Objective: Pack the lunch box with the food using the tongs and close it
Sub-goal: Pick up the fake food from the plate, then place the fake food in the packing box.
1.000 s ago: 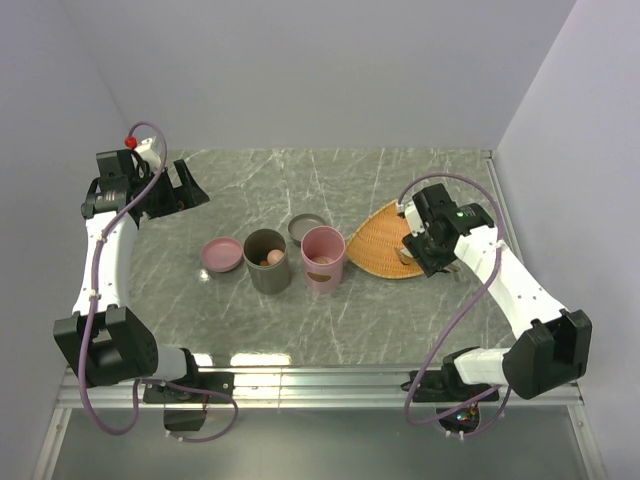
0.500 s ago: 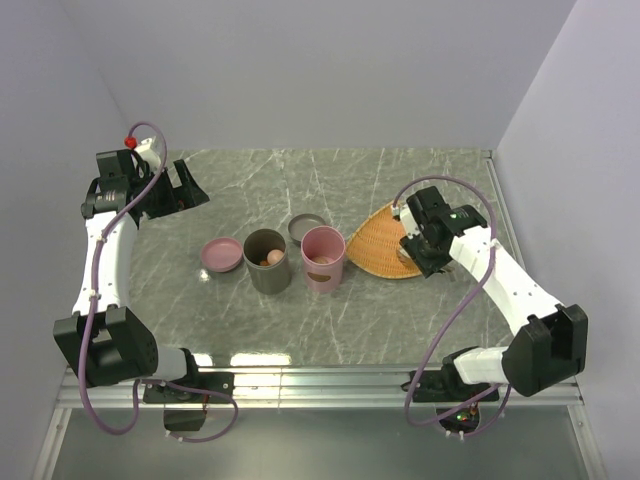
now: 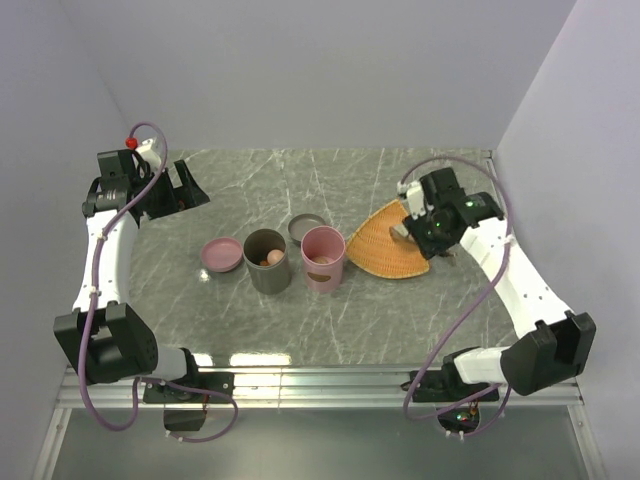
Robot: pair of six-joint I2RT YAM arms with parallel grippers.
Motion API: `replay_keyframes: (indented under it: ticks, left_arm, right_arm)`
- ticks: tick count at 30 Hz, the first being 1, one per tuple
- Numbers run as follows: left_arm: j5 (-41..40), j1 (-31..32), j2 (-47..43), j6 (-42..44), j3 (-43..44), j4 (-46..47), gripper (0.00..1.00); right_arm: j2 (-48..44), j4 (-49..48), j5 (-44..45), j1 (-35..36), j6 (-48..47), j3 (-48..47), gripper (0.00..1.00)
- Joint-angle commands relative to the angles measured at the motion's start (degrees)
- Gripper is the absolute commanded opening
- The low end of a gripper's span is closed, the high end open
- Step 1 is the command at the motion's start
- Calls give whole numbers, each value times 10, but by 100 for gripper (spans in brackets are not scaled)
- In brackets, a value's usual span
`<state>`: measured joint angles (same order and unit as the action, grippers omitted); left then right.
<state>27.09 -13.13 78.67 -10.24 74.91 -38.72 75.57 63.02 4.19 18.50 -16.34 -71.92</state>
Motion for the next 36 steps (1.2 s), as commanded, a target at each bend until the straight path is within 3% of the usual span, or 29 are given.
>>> replay_keyframes:
  ticks: [1, 8, 10, 14, 26, 36]
  left_arm:
    - [2, -3, 1, 1, 17, 8, 99]
    - [4, -3, 3, 0, 20, 8, 99]
    - [4, -3, 4, -1, 21, 7, 99]
    - [6, -2, 3, -1, 20, 9, 100]
    - [-6, -3, 0, 1, 16, 5, 99]
    - [-13, -2, -5, 6, 12, 4, 99]
  right_arm:
    - [-16, -5, -40, -29, -6, -80, 29]
    - [-50, 28, -175, -46, -19, -215, 29]
    - [-55, 55, -237, -44, -29, -235, 29]
    - [-61, 76, -280, -17, -36, -259, 29]
    - [-53, 75, -262, 116, -66, -211, 30]
    - [-37, 17, -219, 145, -51, -140, 31]
